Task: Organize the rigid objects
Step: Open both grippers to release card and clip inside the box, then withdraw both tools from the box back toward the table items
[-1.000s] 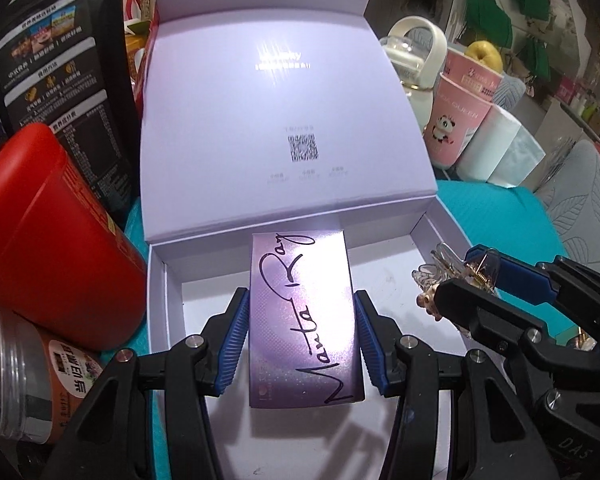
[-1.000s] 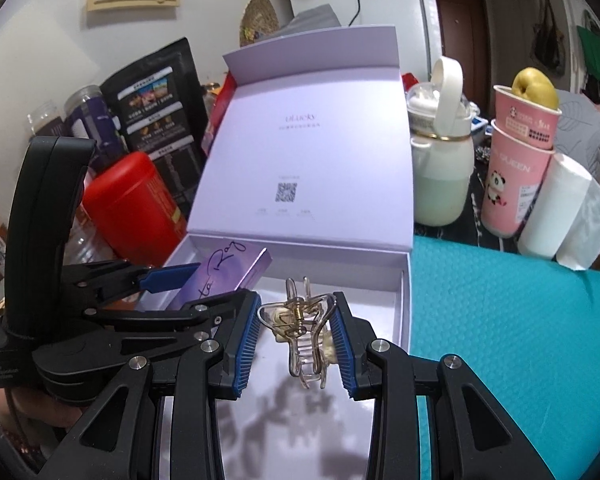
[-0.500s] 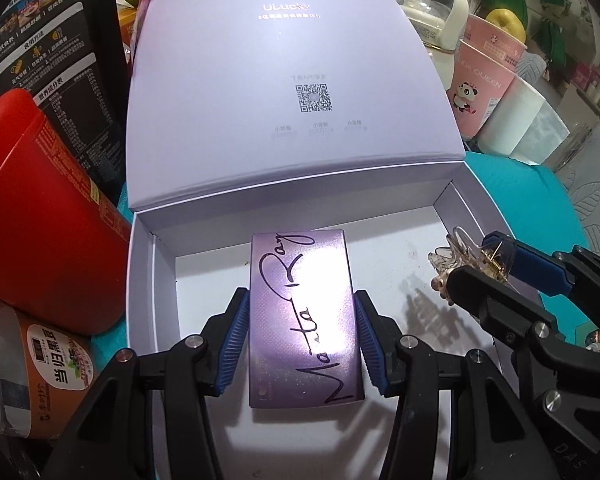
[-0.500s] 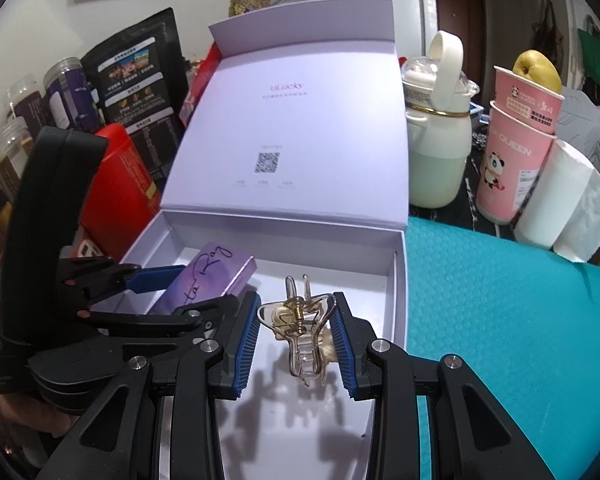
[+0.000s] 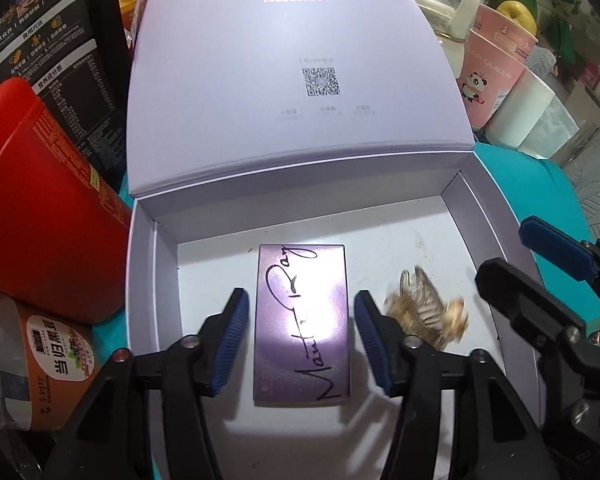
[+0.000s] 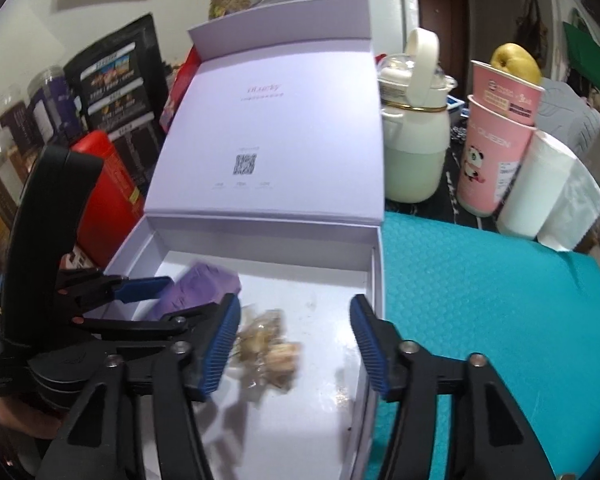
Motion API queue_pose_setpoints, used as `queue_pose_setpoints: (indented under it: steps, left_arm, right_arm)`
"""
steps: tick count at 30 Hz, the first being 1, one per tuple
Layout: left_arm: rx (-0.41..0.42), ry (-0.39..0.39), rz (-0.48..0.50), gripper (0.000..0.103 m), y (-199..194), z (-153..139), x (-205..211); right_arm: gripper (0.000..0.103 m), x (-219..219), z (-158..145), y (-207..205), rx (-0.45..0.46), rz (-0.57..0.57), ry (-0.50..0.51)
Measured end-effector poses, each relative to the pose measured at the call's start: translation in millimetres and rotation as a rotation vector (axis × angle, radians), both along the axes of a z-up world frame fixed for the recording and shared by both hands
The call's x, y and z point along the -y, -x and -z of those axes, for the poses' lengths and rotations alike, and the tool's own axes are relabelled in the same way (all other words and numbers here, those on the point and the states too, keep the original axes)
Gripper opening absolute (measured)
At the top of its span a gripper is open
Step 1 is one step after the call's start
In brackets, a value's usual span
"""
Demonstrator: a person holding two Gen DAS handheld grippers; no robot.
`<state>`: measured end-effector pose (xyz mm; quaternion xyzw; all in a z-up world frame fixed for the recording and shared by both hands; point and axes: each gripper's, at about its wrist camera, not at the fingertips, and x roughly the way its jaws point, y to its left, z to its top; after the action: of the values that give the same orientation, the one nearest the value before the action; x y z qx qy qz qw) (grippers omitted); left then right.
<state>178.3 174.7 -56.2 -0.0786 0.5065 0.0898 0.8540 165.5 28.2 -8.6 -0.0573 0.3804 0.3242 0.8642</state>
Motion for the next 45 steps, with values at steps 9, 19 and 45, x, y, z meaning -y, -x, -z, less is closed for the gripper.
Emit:
queue_pose_setpoints:
  steps: [9, 19, 45]
  left_arm:
    - [0.052, 0.005, 0.011, 0.084, 10, -19, 0]
    - [0.138, -0.012, 0.036, 0.084, 31, -50, 9]
    - [0.263, -0.012, 0.213, 0.084, 73, -100, 74]
  right_arm:
    - [0.06, 8, -23, 10, 0.055, 0.027, 0.015]
    - [0.06, 25, -44, 25, 0.096, 0.067, 0.011]
    - [0.06, 103, -81, 89, 0.194, 0.229, 0.013]
